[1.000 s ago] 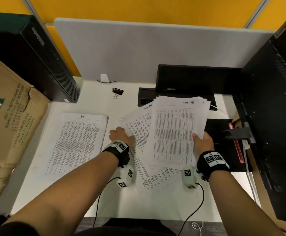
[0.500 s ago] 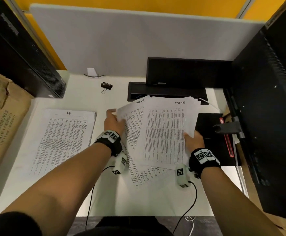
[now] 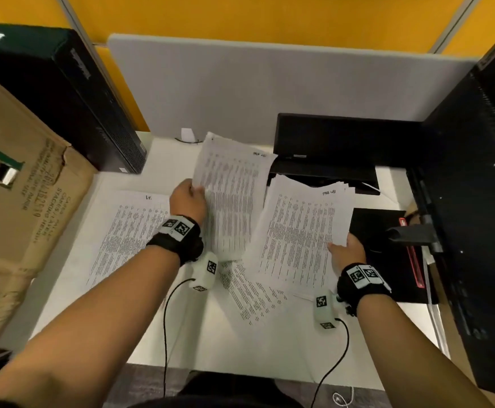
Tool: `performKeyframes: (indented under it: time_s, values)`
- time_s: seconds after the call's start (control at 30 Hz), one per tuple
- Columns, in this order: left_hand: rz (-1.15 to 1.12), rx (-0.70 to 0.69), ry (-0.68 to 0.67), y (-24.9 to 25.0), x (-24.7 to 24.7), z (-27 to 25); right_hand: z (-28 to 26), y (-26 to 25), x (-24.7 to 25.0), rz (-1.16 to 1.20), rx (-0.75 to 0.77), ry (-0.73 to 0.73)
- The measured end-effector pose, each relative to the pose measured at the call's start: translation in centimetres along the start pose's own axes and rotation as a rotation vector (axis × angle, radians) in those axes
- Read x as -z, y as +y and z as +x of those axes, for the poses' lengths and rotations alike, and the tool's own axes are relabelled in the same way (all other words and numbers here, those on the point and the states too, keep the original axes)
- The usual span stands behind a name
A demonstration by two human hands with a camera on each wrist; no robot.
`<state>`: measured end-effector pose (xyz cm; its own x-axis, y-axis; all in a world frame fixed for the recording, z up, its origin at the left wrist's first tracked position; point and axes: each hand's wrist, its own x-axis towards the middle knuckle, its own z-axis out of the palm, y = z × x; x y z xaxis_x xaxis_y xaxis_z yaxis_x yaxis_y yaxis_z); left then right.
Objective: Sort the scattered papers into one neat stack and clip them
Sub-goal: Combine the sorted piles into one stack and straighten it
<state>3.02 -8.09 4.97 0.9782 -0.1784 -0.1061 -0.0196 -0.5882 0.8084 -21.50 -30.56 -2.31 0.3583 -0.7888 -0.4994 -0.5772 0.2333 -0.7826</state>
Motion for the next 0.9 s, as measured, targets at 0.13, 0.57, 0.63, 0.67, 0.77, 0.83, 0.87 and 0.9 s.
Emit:
performKeyframes:
  time_s: [0.13,0.57,0.63,0.67,0.77,0.83,0.87,0.9]
  values:
    - [-0.089,-0.068,0.172,3.3,5.2,2.8,-0.4,-0.7,0.7,0.007,0.016,0.008]
    - [-0.098,0.213,-0.373,0.2,-2.1,-4.3,-1.9,-1.9,1.4,0.248,0.023,-0.048]
    - [-0.099,0.197,-0.410,-0.5,-3.4,-5.5,-2.5,-1.9,1.0,0.295,0.019,-0.083]
    - [-0.101,0.190,-0.411,-0.5,-3.7,-5.8,-2.8,-1.9,0.8,0.307,0.024,-0.107]
    - [-0.081,0.171,-0.398,-0.5,-3.8,-5.9,-3.9,-2.2,0.1,0.311,0.049,-0.206]
    - [-0.052,0.156,-0.415,-0.6,-3.7,-5.6,-4.4,-2.2,-0.6,0.317,0.048,-0.251]
    - [-0.050,0.153,-0.413,-0.8,-3.6,-5.5,-4.6,-2.3,-0.8,0.321,0.032,-0.259]
    - [-0.048,0.156,-0.410,-0.9,-3.6,-5.5,-4.6,-2.3,-1.1,0.317,0.011,-0.258]
